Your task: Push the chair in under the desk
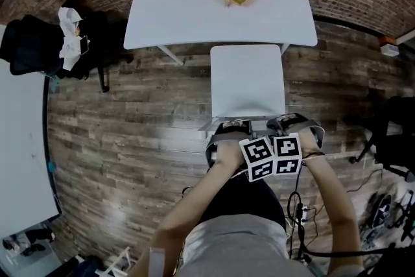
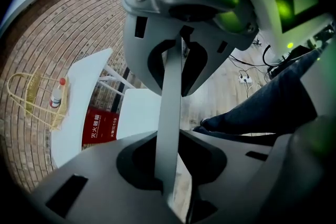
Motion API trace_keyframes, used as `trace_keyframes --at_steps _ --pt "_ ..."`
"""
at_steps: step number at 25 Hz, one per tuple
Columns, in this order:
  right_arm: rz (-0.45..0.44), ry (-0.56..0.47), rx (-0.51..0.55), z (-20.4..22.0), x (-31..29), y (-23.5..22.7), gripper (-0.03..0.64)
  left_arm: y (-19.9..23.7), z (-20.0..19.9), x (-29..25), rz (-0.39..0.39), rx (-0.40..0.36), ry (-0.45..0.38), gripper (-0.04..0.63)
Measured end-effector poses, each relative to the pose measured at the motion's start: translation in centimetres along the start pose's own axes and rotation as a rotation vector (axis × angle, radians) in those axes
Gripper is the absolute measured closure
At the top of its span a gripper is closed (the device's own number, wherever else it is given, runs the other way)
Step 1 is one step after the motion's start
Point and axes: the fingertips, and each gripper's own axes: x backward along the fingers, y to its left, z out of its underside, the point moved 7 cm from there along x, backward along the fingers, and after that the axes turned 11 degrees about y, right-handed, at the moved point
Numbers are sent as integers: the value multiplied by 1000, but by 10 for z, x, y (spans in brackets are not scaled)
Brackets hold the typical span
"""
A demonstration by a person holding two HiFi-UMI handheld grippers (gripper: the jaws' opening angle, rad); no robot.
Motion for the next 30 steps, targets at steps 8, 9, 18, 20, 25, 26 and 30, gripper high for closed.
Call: trace_keyframes --at_steps 8,9,18,20,25,26,30 --pt "2 -8 6 4 -8 -40 512 39 1 -9 0 16 7 500" --pt "-1 -8 5 5 -9 -46 512 44 0 -10 5 15 8 500" --pt "-28 -15 -4 8 -18 -101 517 99 2 -22 53 -16 16 495" --pt "-28 -17 -9 6 -21 -117 517 115 6 -25 53 -14 15 495" --pt "-17 -16 -25 -3 -27 -163 517 161 19 -34 41 -29 15 497" --pt "-15 -14 -26 -5 -29 -173 517 171 22 -36 38 -30 14 497" --pt "-7 -6 -28 -12 -34 -211 515 209 32 -42 21 -40 10 495"
